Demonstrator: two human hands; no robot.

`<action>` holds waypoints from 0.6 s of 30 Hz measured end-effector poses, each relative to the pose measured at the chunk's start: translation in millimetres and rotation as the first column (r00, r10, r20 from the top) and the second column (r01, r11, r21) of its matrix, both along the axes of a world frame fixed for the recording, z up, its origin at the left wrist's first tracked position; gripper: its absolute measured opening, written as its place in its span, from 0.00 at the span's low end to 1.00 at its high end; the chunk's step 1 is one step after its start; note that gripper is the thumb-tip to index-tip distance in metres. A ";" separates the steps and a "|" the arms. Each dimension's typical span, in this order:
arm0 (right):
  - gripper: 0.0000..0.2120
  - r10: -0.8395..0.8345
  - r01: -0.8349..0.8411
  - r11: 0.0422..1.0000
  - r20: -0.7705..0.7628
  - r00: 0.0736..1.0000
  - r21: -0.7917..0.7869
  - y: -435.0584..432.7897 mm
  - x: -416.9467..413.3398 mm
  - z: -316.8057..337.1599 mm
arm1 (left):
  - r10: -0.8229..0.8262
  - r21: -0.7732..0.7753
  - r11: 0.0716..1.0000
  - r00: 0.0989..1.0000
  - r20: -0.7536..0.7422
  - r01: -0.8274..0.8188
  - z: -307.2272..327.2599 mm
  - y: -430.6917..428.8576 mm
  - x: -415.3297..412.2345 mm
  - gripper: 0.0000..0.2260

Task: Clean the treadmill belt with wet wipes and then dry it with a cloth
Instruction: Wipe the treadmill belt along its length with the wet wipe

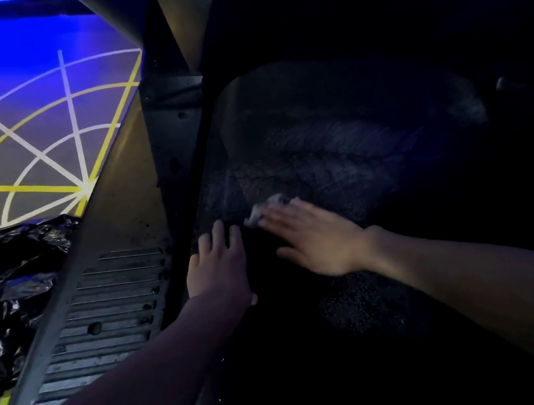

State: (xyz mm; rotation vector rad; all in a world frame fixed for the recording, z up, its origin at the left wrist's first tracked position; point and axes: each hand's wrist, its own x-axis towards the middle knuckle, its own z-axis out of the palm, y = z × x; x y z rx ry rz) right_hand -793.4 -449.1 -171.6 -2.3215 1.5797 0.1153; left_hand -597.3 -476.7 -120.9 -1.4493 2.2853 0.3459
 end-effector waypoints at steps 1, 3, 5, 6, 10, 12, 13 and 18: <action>0.31 -0.114 0.114 0.993 0.003 0.993 -0.016 -7.0 -10.3 -0.3 | -0.012 0.022 1.000 1.000 -0.011 0.012 0.0 -1.5 0.0 0.54; 0.31 -0.303 0.303 0.953 -0.025 0.953 -0.031 -13.3 -18.2 -0.5 | -0.011 0.059 0.998 1.000 -0.023 0.013 0.0 -4.0 -0.1 0.55; 0.32 -0.196 0.195 0.981 -0.031 0.980 -0.012 -2.7 -8.1 0.6 | -0.004 0.085 0.996 1.000 -0.014 0.005 0.5 -4.7 -1.2 0.55; 0.32 -0.078 0.078 0.997 -0.013 0.997 -0.001 7.3 -3.4 0.7 | 0.002 0.091 0.996 1.000 -0.008 -0.001 0.8 -4.7 -2.3 0.55; 0.31 0.011 -0.015 0.999 -0.082 0.997 -0.046 11.0 -30.4 0.4 | 0.095 0.181 0.979 0.995 -0.017 -0.090 2.8 -4.5 -13.4 0.55; 0.32 -0.241 0.239 0.970 -0.086 0.967 -0.033 5.0 -32.7 2.2 | 0.154 0.252 0.957 0.988 -0.017 -0.144 4.2 -3.8 -22.6 0.59; 0.32 -0.285 0.284 0.959 -0.079 0.955 -0.020 6.8 -25.9 1.2 | 0.168 0.272 0.949 0.986 -0.008 -0.159 3.5 -1.9 -27.6 0.61; 0.31 0.005 -0.006 1.000 -0.044 0.999 -0.025 19.9 -25.9 -0.3 | 0.198 0.259 0.945 0.980 0.031 -0.199 -5.3 7.1 -45.7 0.63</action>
